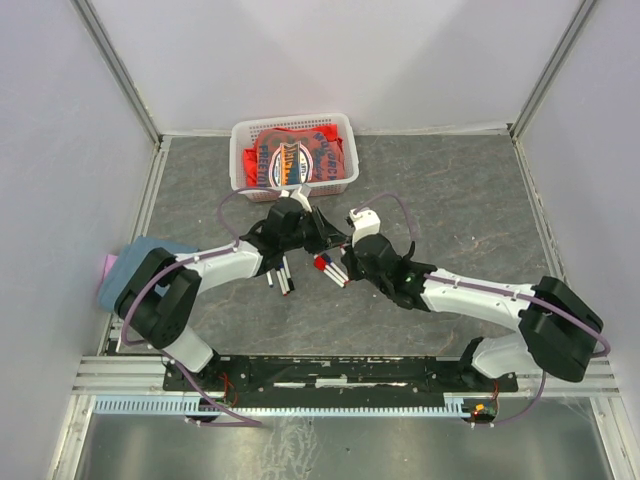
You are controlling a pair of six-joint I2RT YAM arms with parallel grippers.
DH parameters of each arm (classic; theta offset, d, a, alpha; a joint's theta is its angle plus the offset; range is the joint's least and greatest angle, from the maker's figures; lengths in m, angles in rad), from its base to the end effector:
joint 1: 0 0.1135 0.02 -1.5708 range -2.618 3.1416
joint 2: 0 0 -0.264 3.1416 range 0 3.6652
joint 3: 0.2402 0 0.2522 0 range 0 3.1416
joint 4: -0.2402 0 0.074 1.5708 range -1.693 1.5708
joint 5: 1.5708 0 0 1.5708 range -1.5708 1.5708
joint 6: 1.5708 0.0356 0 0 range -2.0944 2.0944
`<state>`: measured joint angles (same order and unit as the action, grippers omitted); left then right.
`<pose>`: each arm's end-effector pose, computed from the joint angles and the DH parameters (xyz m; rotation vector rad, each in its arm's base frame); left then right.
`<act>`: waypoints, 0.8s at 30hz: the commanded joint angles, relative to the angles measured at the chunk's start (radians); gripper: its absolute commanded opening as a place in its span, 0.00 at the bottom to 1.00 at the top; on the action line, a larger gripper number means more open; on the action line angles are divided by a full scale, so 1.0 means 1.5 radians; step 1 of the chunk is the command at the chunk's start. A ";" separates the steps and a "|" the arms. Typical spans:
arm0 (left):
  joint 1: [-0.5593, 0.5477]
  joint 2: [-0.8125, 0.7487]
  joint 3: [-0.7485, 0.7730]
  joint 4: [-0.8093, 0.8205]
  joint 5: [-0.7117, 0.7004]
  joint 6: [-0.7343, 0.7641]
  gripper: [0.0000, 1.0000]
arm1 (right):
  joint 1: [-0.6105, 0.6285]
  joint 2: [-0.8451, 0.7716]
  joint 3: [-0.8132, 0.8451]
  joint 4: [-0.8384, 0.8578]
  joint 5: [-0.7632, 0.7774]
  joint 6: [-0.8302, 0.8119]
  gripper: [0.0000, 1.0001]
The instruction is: Open the pen caps
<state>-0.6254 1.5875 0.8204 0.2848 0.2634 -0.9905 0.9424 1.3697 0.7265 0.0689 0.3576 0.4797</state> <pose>0.2689 -0.2056 0.2004 -0.2343 2.2768 -1.2070 0.1802 0.2268 0.2150 -0.2844 2.1207 0.4645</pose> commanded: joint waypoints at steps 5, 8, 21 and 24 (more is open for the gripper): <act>0.053 0.009 0.030 0.142 0.011 0.025 0.03 | -0.044 -0.087 -0.099 0.057 -0.152 0.014 0.01; 0.082 0.017 0.004 0.234 0.086 0.002 0.03 | -0.084 -0.123 -0.135 0.117 -0.252 0.044 0.01; 0.112 0.015 -0.012 0.162 -0.006 -0.045 0.03 | -0.114 -0.124 -0.118 0.059 -0.225 0.034 0.01; 0.103 0.010 0.006 0.097 -0.079 -0.061 0.03 | -0.073 -0.101 -0.076 -0.006 -0.136 -0.004 0.01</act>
<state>-0.5411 1.6272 0.7967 0.5087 0.5205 -1.0664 0.7689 1.1976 0.5545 0.3069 0.0154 0.5541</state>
